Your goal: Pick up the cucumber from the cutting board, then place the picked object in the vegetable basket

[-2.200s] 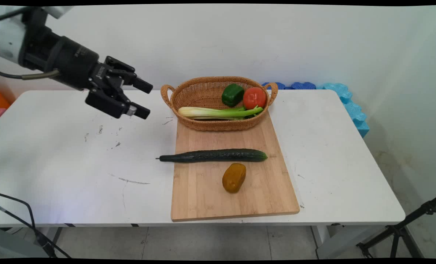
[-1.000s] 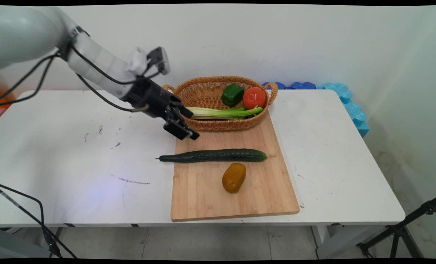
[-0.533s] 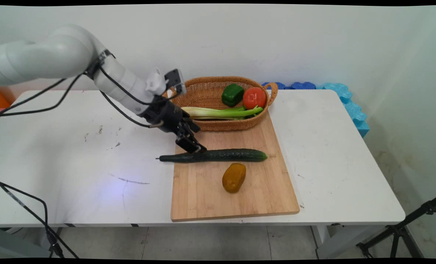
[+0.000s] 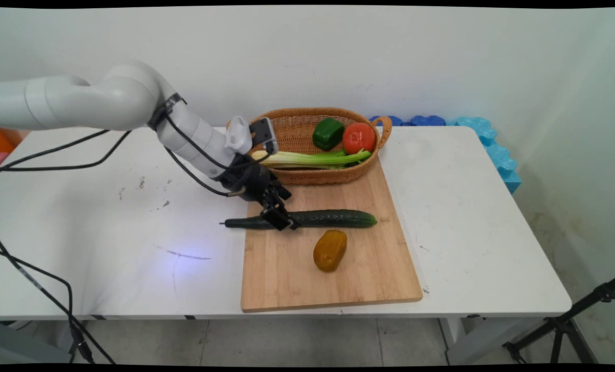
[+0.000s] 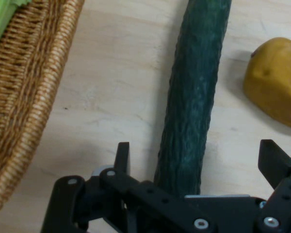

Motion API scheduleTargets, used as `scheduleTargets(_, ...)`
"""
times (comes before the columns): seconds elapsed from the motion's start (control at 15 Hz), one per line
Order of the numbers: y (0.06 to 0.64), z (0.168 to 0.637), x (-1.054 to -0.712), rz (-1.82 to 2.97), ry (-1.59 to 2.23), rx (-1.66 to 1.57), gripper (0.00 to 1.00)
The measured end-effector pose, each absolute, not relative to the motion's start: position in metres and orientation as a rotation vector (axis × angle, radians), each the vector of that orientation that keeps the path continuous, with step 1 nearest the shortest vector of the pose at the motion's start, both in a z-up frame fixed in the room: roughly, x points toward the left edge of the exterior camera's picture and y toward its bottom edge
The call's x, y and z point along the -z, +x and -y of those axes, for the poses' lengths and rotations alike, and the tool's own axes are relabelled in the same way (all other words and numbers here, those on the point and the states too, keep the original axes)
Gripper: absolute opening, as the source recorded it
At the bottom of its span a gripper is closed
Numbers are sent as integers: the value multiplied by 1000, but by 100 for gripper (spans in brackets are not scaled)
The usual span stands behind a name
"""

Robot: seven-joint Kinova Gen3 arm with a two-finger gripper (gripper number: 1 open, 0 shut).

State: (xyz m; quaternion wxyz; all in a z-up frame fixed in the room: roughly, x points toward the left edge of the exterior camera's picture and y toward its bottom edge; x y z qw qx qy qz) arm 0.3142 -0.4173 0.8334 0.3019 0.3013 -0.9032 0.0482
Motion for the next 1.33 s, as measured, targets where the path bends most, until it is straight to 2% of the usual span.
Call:
scheduleTargets(0.33, 306, 421, -821, 2406, 792, -143, 100)
scheduleTargets(0.4, 305, 422, -819, 2406, 790, -147, 0)
scheduleTargets(0.93, 297, 425, -817, 2397, 790, -171, 0)
scheduleTargets(1.33, 293, 425, -862, 2333, 818, -209, 0)
